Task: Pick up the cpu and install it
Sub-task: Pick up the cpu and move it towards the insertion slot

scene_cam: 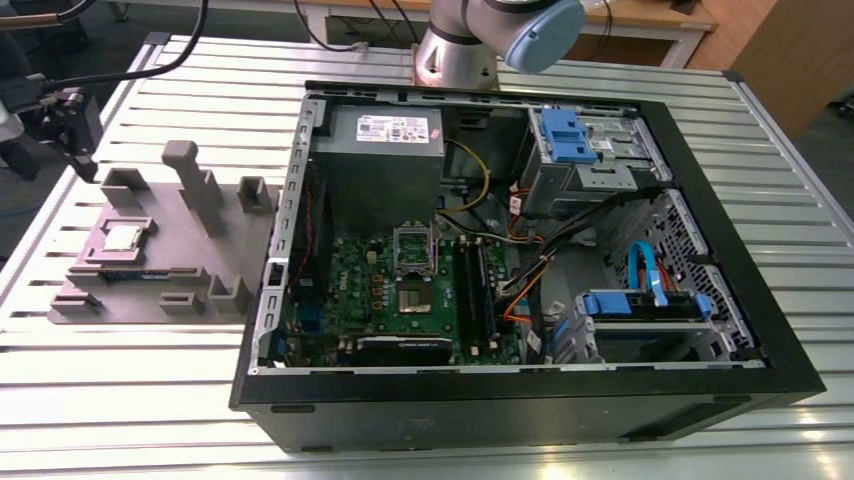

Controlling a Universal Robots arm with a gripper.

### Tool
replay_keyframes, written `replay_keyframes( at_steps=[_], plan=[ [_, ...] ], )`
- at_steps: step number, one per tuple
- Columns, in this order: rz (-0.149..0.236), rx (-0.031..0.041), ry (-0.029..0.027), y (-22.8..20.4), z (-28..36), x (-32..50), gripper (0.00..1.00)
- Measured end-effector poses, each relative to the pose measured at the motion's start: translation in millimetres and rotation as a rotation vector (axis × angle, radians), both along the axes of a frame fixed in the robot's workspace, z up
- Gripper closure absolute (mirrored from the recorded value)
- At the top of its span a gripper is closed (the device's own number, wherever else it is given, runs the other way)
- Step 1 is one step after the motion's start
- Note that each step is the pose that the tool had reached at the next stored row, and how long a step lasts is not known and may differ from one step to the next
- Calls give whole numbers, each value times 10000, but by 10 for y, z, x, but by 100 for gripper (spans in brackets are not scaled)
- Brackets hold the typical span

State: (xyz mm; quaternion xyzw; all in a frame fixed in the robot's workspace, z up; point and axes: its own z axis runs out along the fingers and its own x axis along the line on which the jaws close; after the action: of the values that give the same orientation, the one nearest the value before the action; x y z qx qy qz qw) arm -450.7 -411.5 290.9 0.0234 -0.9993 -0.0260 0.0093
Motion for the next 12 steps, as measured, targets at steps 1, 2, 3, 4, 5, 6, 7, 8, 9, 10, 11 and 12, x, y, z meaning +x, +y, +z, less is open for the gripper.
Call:
replay_keyframes(
  at_steps=[1, 2, 3, 4, 5, 6, 7, 8, 9, 10, 11, 12],
  plan=[
    [0, 0, 0, -2, -3, 0, 41],
    [0, 2, 0, -4, -7, 1, 41],
    [0, 3, 0, -6, -10, 1, 41],
    [0, 3, 0, -8, -13, 1, 41],
    [0, 3, 1, -9, -16, 1, 41],
    [0, 4, 1, -10, -19, 1, 41],
    [0, 4, 1, -11, -23, 2, 41],
    [0, 3, 2, -12, -26, 2, 41],
    [0, 3, 3, -13, -30, 2, 41],
    [0, 3, 3, -14, -33, 2, 41],
    [0, 4, 4, -15, -36, 3, 41],
    [0, 4, 4, -16, -40, 3, 41]
  ],
)
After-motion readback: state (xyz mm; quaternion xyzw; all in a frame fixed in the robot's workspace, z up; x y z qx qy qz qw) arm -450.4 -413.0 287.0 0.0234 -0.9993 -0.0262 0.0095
